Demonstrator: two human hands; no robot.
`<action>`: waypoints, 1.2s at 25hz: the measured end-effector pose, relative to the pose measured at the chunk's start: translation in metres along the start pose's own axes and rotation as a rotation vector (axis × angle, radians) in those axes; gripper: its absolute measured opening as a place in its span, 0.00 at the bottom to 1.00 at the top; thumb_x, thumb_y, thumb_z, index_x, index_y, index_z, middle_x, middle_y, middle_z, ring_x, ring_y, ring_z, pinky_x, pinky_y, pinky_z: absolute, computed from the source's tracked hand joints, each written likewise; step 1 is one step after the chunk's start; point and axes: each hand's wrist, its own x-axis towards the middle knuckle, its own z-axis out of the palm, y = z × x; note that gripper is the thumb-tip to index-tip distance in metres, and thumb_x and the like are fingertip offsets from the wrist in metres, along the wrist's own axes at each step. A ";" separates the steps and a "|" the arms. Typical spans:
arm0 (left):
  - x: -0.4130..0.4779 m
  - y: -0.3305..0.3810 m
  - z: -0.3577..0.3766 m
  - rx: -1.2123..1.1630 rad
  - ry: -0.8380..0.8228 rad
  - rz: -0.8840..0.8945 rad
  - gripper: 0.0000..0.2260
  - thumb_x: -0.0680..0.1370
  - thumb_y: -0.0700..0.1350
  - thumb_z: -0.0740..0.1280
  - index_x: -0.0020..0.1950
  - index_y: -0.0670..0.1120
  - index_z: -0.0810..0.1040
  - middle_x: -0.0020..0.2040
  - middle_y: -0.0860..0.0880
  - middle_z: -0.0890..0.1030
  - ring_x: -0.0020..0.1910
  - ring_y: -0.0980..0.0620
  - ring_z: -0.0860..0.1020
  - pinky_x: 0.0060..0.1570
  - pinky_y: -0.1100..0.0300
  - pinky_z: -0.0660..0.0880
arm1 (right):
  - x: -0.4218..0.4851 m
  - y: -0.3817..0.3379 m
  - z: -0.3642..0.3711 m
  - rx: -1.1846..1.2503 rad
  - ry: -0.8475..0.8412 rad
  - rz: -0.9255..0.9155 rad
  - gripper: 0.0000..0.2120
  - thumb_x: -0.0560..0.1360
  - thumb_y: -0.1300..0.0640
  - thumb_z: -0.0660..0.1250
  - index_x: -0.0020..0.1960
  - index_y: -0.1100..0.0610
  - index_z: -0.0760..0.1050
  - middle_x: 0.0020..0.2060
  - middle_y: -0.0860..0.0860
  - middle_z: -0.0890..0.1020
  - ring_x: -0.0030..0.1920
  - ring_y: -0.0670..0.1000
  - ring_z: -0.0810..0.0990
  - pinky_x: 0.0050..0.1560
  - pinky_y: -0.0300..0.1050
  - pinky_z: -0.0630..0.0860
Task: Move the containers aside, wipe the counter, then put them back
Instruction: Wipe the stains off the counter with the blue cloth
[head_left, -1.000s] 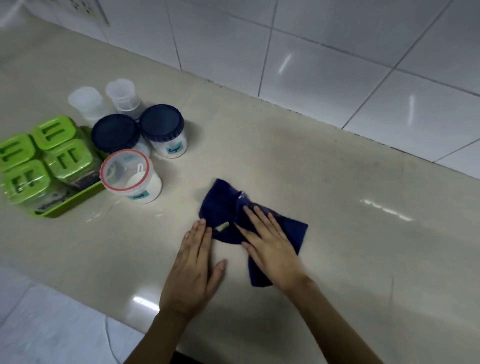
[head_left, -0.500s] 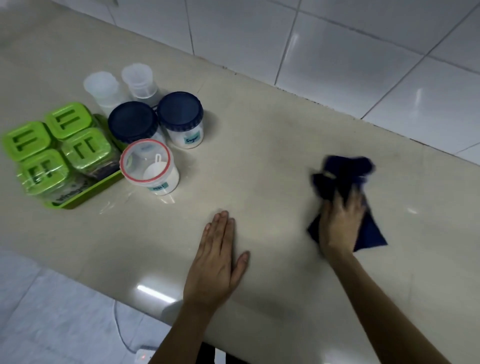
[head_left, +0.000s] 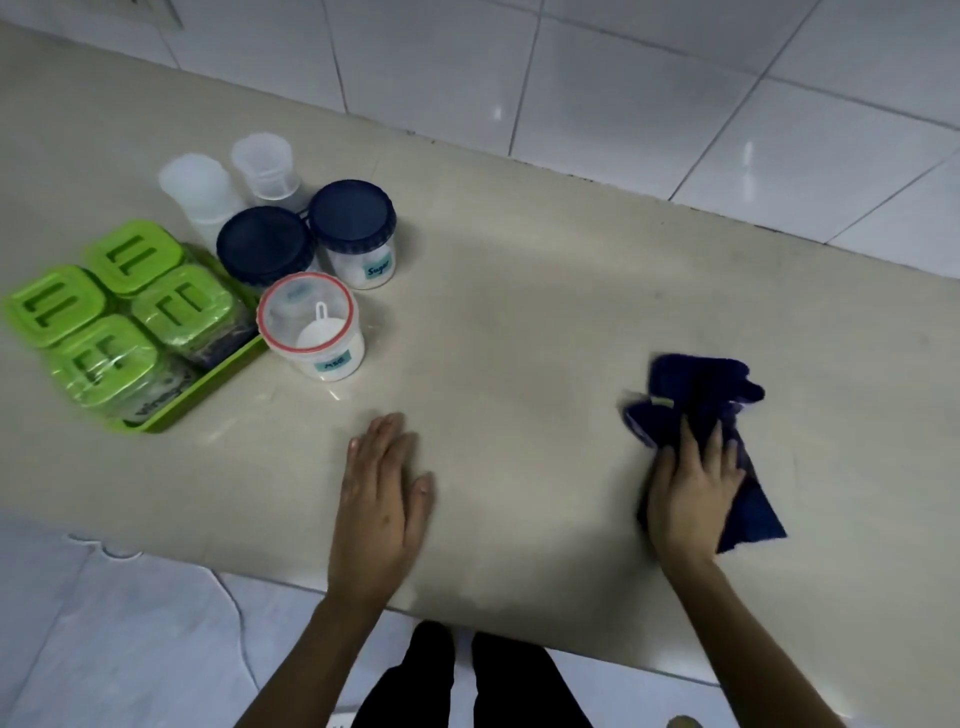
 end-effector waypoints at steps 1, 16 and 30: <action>0.003 0.000 0.000 -0.060 0.048 -0.061 0.20 0.80 0.48 0.57 0.70 0.41 0.68 0.74 0.45 0.67 0.76 0.48 0.62 0.77 0.51 0.51 | -0.008 -0.025 0.009 0.008 -0.003 -0.056 0.23 0.79 0.53 0.51 0.71 0.58 0.67 0.73 0.62 0.64 0.74 0.64 0.58 0.73 0.64 0.53; -0.013 -0.038 -0.026 -0.006 0.058 -0.155 0.22 0.80 0.49 0.56 0.69 0.37 0.68 0.74 0.42 0.67 0.76 0.46 0.61 0.76 0.47 0.55 | -0.024 -0.041 0.019 -0.047 -0.004 -0.125 0.24 0.78 0.48 0.53 0.73 0.52 0.64 0.75 0.60 0.61 0.75 0.61 0.55 0.74 0.64 0.51; -0.015 -0.017 -0.022 0.269 -0.199 0.135 0.28 0.80 0.55 0.55 0.76 0.40 0.61 0.78 0.41 0.57 0.78 0.44 0.54 0.76 0.44 0.51 | -0.054 0.017 -0.004 -0.100 -0.039 -0.320 0.23 0.80 0.48 0.49 0.71 0.53 0.66 0.73 0.58 0.65 0.73 0.59 0.63 0.73 0.59 0.59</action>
